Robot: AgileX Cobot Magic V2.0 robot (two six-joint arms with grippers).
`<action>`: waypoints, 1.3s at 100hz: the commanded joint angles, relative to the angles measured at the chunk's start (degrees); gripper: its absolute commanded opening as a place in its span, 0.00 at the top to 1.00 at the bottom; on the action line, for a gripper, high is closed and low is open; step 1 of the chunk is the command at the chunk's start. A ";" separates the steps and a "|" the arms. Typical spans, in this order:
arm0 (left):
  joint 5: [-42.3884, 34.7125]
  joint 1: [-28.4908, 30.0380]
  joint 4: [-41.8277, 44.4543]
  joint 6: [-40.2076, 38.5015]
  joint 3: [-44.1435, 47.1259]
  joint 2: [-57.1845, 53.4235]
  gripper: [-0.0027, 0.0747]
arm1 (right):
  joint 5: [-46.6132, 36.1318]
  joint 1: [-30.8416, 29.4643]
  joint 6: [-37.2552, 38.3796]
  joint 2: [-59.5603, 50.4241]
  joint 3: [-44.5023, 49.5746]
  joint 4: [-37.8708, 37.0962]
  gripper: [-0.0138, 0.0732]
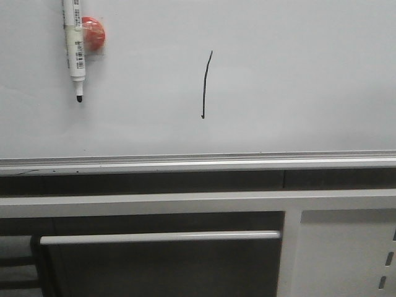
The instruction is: Write number 1 on whiteboard
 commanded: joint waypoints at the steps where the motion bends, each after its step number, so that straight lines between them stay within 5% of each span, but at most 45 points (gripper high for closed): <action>1: 2.22 -0.04 -4.22 -0.60 -1.44 0.42 0.99 | -4.61 -0.23 -0.26 0.59 -1.43 0.60 0.90; 69: 0.85 -0.04 -2.48 -1.38 -1.28 0.42 0.99 | -4.61 -0.23 -0.26 0.59 -1.43 0.60 0.90; 74: 0.85 0.07 6.44 -7.16 -1.14 0.42 0.99 | -4.61 -0.23 -0.26 0.59 -1.43 0.60 0.90; 91: -3.17 4.43 49.38 -50.01 1.14 0.79 0.99 | -4.61 -0.23 -0.26 0.59 -1.43 0.60 0.90; 112: 5.61 21.70 82.43 -86.59 5.77 -0.83 0.99 | -4.61 -0.23 -0.26 0.59 -1.43 0.60 0.90; 119: 10.43 25.70 89.50 -93.94 6.53 -4.11 0.99 | -4.61 -0.23 -0.26 0.59 -1.43 0.60 0.90; 130: 13.31 31.45 89.98 -95.37 8.37 -8.98 0.99 | -4.61 -0.23 -0.26 0.59 -1.43 0.60 0.90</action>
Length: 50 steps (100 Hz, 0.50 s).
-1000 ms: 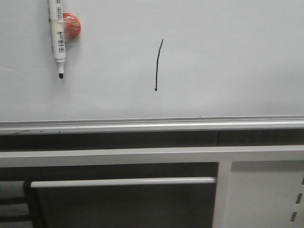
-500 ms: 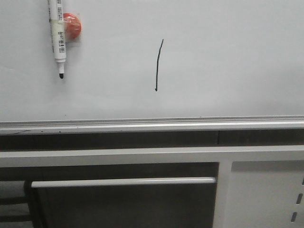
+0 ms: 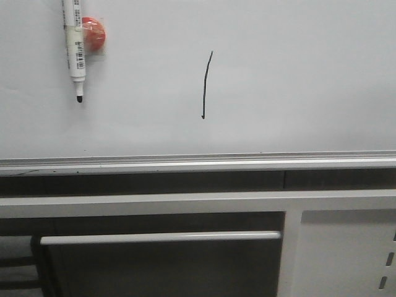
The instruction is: Write number 1 on whiteboard
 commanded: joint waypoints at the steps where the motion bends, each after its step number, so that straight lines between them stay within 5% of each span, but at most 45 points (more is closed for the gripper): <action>1: -0.49 4.45 3.47 -4.41 -0.31 -2.93 0.99 | -4.57 -0.23 -0.41 0.59 -1.43 0.60 0.90; 26: -1.03 15.92 8.52 -10.71 3.76 -10.56 0.99 | -4.57 -0.23 -0.41 0.59 -1.43 0.60 0.90; 50: -0.60 18.53 8.66 -11.67 6.51 -12.92 0.99 | -4.41 -0.23 -0.41 0.59 -1.43 0.60 0.90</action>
